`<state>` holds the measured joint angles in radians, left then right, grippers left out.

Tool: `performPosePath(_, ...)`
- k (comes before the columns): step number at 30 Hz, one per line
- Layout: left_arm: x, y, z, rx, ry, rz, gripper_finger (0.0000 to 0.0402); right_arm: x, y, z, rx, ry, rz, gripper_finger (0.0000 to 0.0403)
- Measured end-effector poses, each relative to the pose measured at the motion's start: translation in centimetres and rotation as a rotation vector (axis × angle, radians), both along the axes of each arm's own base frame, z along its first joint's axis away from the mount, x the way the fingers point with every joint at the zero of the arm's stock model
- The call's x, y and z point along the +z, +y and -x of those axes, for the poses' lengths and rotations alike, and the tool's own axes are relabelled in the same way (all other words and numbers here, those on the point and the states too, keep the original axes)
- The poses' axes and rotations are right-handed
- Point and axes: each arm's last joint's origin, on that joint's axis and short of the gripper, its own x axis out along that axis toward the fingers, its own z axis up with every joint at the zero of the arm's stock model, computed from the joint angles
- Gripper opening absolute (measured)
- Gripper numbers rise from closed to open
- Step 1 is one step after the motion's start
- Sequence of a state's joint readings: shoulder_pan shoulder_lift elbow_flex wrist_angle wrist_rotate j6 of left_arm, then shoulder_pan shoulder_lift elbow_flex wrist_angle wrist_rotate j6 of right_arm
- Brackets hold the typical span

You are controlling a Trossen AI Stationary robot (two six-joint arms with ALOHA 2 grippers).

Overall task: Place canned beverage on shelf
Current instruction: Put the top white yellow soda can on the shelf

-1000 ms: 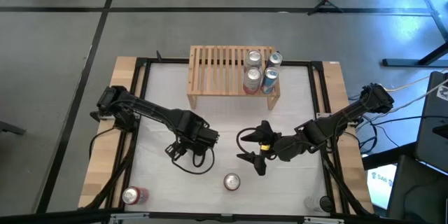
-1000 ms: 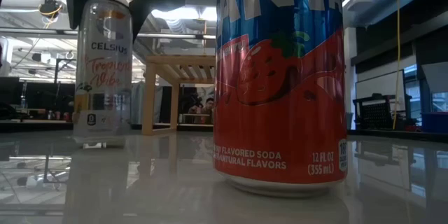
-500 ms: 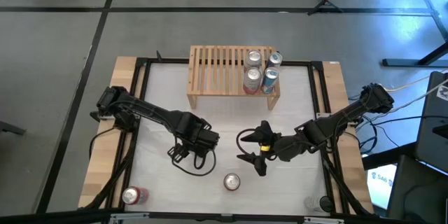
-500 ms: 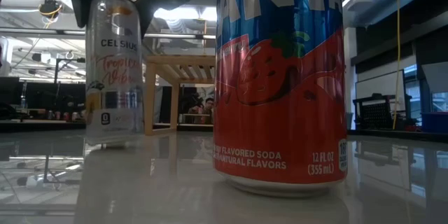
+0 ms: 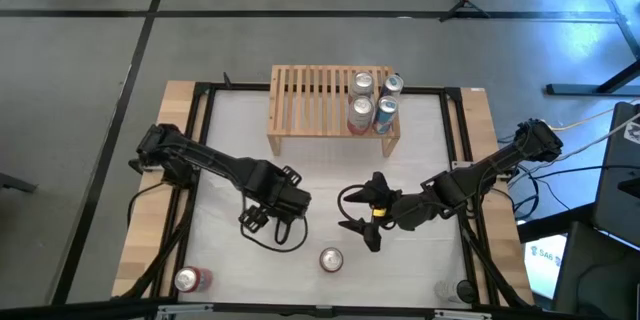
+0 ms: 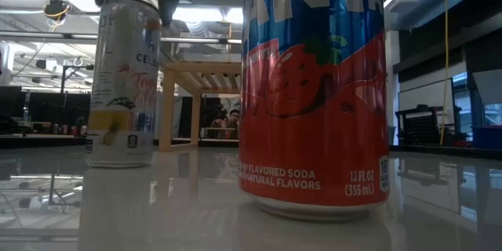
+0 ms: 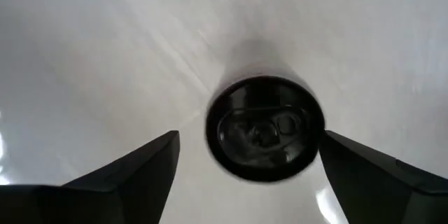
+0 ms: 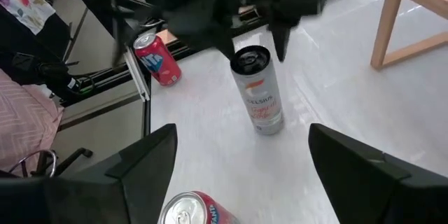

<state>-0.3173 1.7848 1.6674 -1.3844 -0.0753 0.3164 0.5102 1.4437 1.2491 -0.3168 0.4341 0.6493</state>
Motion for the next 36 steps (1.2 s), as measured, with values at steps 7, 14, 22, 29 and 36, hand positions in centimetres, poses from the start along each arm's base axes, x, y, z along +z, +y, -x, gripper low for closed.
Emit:
performPosePath(7, 5.5, 0.8, 2.8, 0.406, -0.221, 0.107, 0.0331, 0.0, 0.0, 0.0, 0.001, 0.003, 0.002, 0.0312)
performPosePath(14, 6.5, -0.5, 9.4, 0.942, -0.577, 0.172, 0.0331, -0.4, -0.1, 0.2, 0.001, 0.048, 0.027, 0.0312)
performPosePath(22, 3.7, -3.9, 10.6, 1.273, -0.792, 0.532, 0.0331, -1.1, -0.6, 0.4, 0.096, 0.134, 0.085, 0.0312)
performPosePath(29, -1.0, -5.3, 8.7, 1.512, -0.783, 0.465, 0.0329, -1.6, -0.7, 0.7, 0.219, 0.210, 0.160, 0.0312)
performPosePath(36, -2.6, -5.1, 7.8, 1.563, -0.802, 0.372, 0.0322, -1.9, -0.6, 1.0, 0.299, 0.250, 0.188, 0.0312)
